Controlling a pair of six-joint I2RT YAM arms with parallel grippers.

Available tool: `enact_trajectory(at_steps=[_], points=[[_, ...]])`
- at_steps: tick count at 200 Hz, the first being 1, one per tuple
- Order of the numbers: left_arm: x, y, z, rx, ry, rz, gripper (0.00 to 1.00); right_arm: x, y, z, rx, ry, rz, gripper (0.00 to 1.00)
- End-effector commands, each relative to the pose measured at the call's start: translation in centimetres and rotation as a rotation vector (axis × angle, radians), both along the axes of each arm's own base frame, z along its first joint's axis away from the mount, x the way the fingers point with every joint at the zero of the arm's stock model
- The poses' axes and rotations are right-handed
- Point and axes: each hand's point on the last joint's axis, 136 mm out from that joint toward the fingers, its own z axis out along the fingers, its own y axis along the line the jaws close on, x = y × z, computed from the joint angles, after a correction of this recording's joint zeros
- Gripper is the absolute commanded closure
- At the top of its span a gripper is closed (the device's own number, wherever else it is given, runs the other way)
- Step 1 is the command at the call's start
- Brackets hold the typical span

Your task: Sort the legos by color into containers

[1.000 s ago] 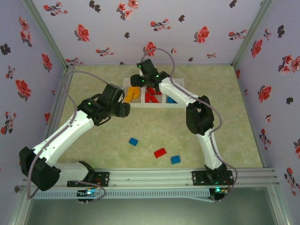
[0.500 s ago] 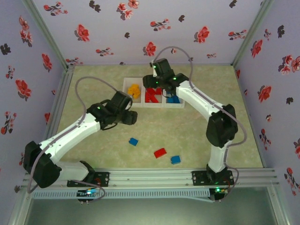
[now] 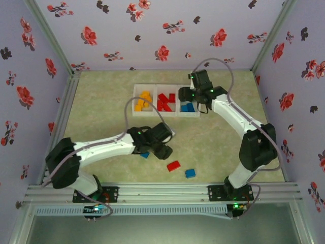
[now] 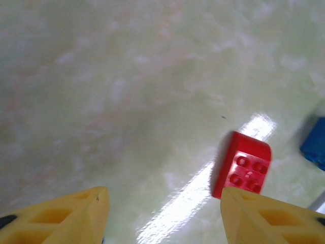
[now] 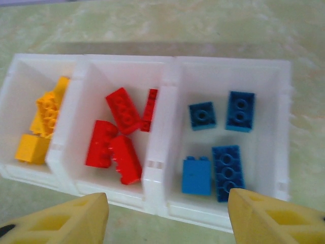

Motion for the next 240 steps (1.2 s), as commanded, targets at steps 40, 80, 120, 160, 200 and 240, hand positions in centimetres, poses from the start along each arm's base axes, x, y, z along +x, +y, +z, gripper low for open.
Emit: enact_trajectory(at_steps=[40,80,120,160,200,240], points=[[-4.9,-7.6,-0.3,0.019,0.041,-0.329,0.41,-0.9,-3.6,2.2,0.058,-0.022,-0.069,0.35],[-7.7,-8.9,-1.1,0.059,0.086,-0.432,0.4,-1.3,-4.2,2.2,0.055,-0.018,-0.074,0.34],[-9.2,-9.3,-2.3,0.123,0.106,-0.489,0.41,-1.5,-4.3,2.5,0.064,-0.023,-0.077,0.33],[-9.6,-9.9,-3.4,0.159,0.12,-0.518,0.41,-1.5,-4.2,2.3,0.066,-0.016,-0.074,0.31],[-10.2,-10.4,-4.1,0.178,0.137,-0.552,0.41,-1.6,-4.3,2.3,0.061,-0.013,-0.074,0.29],[-10.4,-10.7,-4.7,0.195,0.151,-0.565,0.41,-1.7,-4.3,2.2,0.058,-0.01,-0.071,0.27]])
